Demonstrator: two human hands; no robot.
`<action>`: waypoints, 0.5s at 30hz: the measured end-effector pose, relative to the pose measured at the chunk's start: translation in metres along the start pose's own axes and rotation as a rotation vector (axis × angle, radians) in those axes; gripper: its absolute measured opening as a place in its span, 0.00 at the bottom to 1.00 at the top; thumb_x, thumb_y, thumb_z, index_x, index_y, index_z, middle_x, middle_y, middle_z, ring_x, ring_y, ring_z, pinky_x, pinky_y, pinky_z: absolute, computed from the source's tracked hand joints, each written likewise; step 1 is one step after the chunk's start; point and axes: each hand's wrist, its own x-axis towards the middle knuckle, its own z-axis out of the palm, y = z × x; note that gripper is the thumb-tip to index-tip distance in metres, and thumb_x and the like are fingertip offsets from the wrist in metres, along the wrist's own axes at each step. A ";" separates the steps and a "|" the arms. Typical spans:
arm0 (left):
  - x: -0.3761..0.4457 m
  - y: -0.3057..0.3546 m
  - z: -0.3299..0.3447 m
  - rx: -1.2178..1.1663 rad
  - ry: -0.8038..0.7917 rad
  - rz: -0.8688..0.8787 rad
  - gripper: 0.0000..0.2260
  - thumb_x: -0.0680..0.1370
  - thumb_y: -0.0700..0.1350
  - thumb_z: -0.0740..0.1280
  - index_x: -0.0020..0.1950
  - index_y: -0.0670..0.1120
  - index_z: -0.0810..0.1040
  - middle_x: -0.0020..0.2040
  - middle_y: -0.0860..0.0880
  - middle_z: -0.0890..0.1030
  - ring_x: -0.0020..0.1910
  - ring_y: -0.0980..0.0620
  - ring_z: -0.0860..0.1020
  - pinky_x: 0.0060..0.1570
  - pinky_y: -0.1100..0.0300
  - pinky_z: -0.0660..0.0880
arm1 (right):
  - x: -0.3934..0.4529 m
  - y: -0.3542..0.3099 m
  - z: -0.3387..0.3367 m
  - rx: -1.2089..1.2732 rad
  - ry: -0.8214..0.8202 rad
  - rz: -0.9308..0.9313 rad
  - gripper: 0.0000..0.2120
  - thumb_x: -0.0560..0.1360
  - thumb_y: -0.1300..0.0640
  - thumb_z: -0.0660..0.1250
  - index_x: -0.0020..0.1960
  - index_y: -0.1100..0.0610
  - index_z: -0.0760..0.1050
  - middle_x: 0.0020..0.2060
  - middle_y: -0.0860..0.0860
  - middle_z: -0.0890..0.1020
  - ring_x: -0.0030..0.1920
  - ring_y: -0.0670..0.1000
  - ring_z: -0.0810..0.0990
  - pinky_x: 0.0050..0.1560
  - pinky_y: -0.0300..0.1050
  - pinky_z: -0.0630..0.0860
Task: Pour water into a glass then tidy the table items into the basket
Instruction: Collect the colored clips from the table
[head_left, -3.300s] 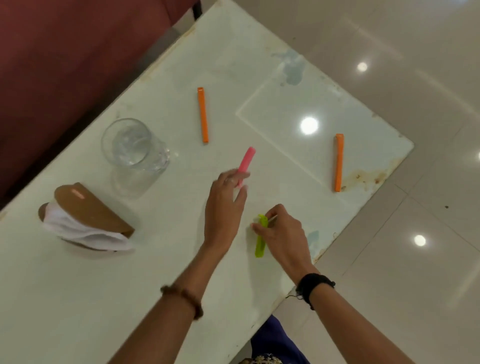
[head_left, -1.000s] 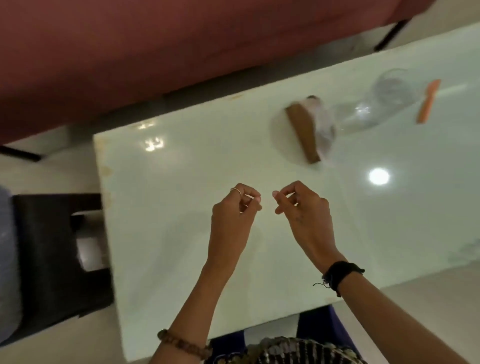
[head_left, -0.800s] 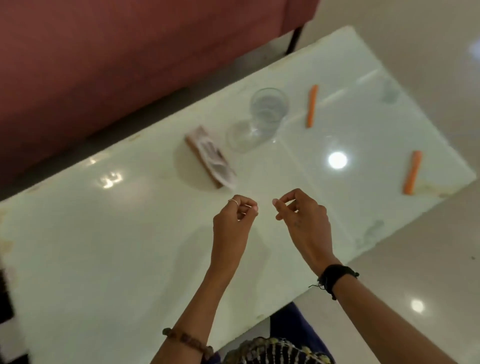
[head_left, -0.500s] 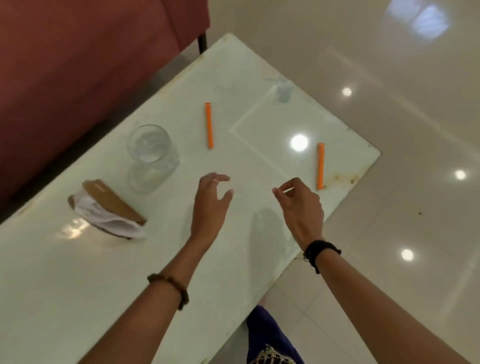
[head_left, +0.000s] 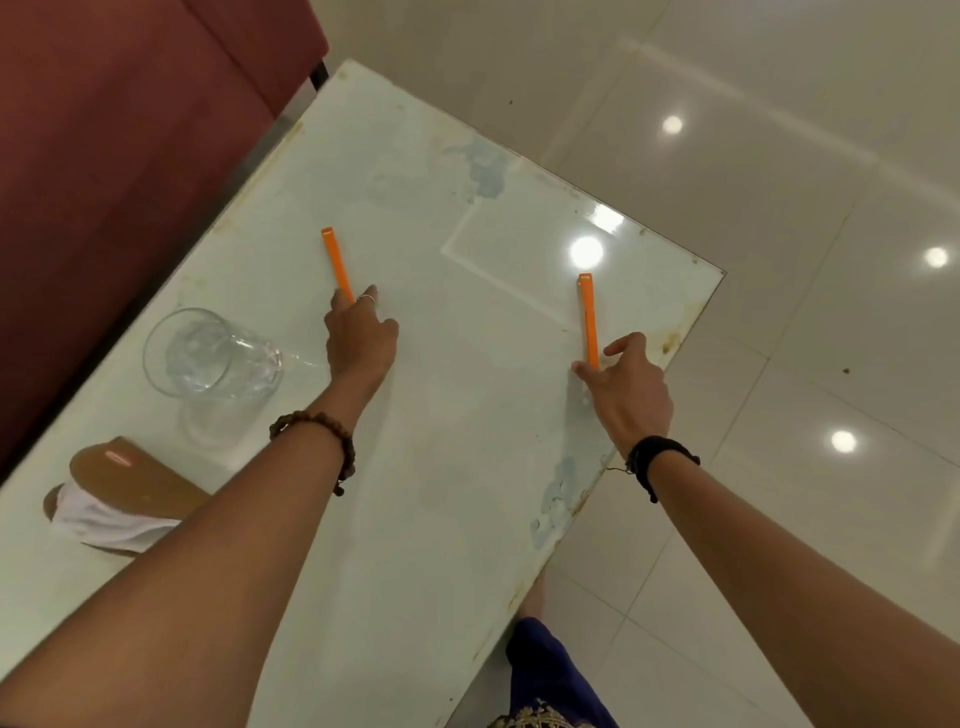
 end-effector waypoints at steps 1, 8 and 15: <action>-0.001 0.000 0.001 0.002 0.031 0.022 0.19 0.76 0.37 0.59 0.67 0.37 0.68 0.73 0.41 0.62 0.69 0.41 0.64 0.64 0.51 0.64 | 0.000 0.001 0.001 0.003 0.000 -0.006 0.15 0.73 0.49 0.66 0.54 0.56 0.66 0.42 0.54 0.80 0.40 0.56 0.79 0.39 0.46 0.71; -0.042 -0.018 0.013 -0.072 0.123 0.108 0.13 0.77 0.36 0.58 0.59 0.35 0.74 0.64 0.41 0.73 0.61 0.41 0.73 0.56 0.57 0.66 | -0.013 -0.001 0.008 -0.013 -0.022 -0.045 0.09 0.76 0.53 0.62 0.51 0.57 0.71 0.44 0.55 0.82 0.40 0.55 0.78 0.36 0.44 0.68; -0.121 -0.085 0.020 0.264 0.063 0.324 0.14 0.81 0.40 0.55 0.65 0.41 0.70 0.66 0.44 0.69 0.59 0.45 0.72 0.53 0.53 0.73 | -0.066 -0.009 0.040 -0.054 -0.098 -0.113 0.08 0.75 0.51 0.63 0.48 0.55 0.72 0.40 0.49 0.79 0.34 0.46 0.75 0.30 0.41 0.65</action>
